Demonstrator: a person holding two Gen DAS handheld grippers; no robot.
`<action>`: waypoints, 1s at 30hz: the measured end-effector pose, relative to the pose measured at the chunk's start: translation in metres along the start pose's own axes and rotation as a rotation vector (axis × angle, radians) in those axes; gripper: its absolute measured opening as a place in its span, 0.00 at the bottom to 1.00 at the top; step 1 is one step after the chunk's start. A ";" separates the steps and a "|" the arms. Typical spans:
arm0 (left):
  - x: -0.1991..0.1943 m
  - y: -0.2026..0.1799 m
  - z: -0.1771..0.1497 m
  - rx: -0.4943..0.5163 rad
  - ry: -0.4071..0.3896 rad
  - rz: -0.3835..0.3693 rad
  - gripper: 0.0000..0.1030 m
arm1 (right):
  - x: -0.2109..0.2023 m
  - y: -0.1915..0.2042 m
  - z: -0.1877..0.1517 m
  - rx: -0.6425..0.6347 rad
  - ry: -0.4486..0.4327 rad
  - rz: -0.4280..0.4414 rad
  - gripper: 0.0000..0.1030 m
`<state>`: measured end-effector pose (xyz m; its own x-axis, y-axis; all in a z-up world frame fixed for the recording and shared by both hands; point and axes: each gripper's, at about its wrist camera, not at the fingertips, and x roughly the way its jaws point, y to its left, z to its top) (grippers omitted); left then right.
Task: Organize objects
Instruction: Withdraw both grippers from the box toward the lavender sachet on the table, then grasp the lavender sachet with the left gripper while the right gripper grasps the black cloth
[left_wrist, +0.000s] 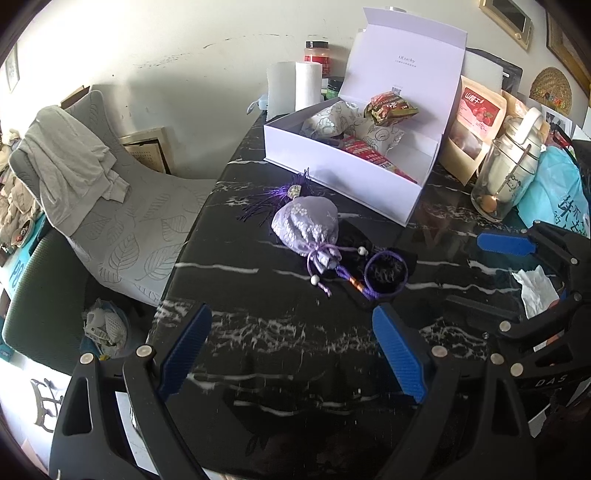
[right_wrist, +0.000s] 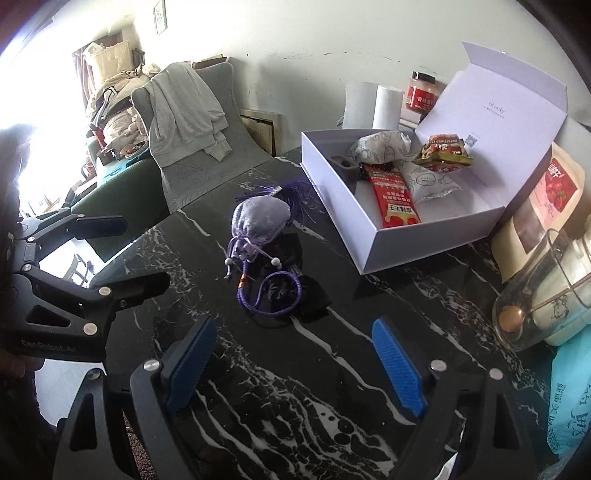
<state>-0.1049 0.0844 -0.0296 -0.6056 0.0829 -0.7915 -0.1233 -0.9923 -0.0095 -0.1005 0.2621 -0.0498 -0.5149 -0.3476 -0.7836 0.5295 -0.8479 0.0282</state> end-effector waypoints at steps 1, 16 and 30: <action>0.002 0.001 0.003 0.002 0.000 0.000 0.86 | 0.003 -0.002 0.001 0.004 0.005 0.001 0.84; 0.065 0.002 0.057 0.052 -0.004 -0.069 0.83 | 0.039 -0.029 0.010 0.053 0.064 -0.002 0.84; 0.111 0.010 0.063 0.086 0.069 -0.135 0.51 | 0.048 -0.033 0.015 0.062 0.083 0.010 0.84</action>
<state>-0.2231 0.0896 -0.0792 -0.5242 0.2059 -0.8263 -0.2685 -0.9608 -0.0691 -0.1533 0.2673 -0.0789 -0.4504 -0.3239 -0.8320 0.4906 -0.8684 0.0725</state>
